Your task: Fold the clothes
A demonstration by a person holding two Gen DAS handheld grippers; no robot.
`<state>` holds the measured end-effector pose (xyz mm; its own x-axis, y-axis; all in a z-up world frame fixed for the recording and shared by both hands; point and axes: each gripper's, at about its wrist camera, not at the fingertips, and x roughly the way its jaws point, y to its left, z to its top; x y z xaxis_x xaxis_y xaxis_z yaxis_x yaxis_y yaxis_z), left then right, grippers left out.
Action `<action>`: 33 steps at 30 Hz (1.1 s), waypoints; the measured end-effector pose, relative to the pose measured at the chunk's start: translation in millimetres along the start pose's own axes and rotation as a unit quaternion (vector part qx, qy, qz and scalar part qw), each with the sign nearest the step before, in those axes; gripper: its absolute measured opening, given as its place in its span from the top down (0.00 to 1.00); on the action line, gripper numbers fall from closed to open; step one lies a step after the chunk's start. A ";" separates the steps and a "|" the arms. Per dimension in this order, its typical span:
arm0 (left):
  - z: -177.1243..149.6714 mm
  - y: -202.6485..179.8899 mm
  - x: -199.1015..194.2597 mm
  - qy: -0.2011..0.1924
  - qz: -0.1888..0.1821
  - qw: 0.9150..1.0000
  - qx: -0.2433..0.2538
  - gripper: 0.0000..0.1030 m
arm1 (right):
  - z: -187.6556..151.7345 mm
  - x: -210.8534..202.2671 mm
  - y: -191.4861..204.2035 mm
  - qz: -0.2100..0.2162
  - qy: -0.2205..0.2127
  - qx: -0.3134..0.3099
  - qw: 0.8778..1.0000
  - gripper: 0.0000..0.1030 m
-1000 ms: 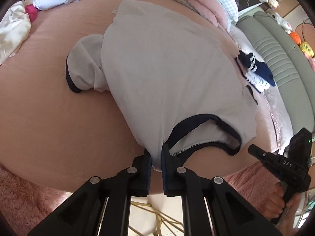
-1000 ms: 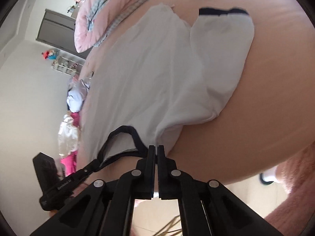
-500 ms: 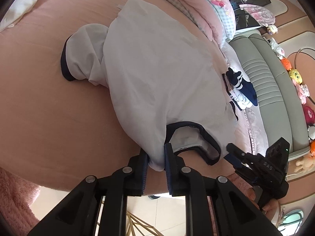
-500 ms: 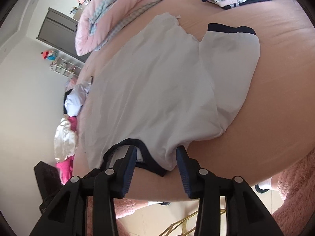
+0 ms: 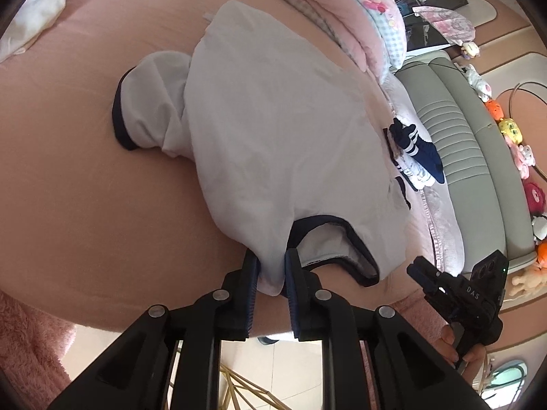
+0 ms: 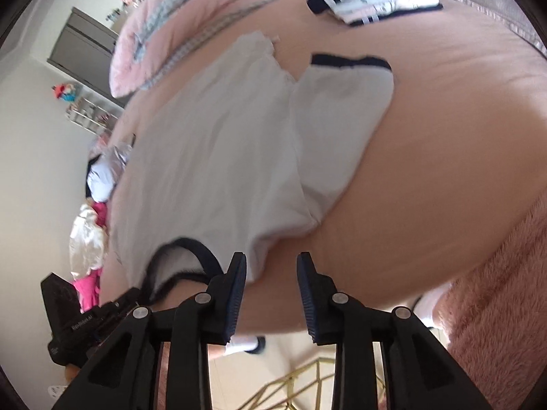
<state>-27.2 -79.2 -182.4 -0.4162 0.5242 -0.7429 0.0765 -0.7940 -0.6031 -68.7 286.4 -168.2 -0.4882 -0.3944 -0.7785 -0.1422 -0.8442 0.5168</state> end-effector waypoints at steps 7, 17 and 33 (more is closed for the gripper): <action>-0.1 -3.3 13.3 0.033 0.062 0.997 0.012 0.87 | 19.7 41.3 2.0 -0.091 0.057 -0.046 0.993 0.69; 12.1 7.7 -18.1 -0.010 0.027 0.999 -0.026 0.86 | -1.1 -16.9 0.3 -0.070 0.016 -0.048 0.996 0.69; -6.2 33.7 -2.2 -0.024 0.045 0.997 -0.063 0.81 | -23.5 37.9 2.2 0.042 0.067 0.052 0.996 0.55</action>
<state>-18.1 -105.2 -202.9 -0.4448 0.4345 -0.7832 0.2278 -0.7908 -0.5681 -67.4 261.1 -204.9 -0.3844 -0.5128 -0.7676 -0.1971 -0.7667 0.6110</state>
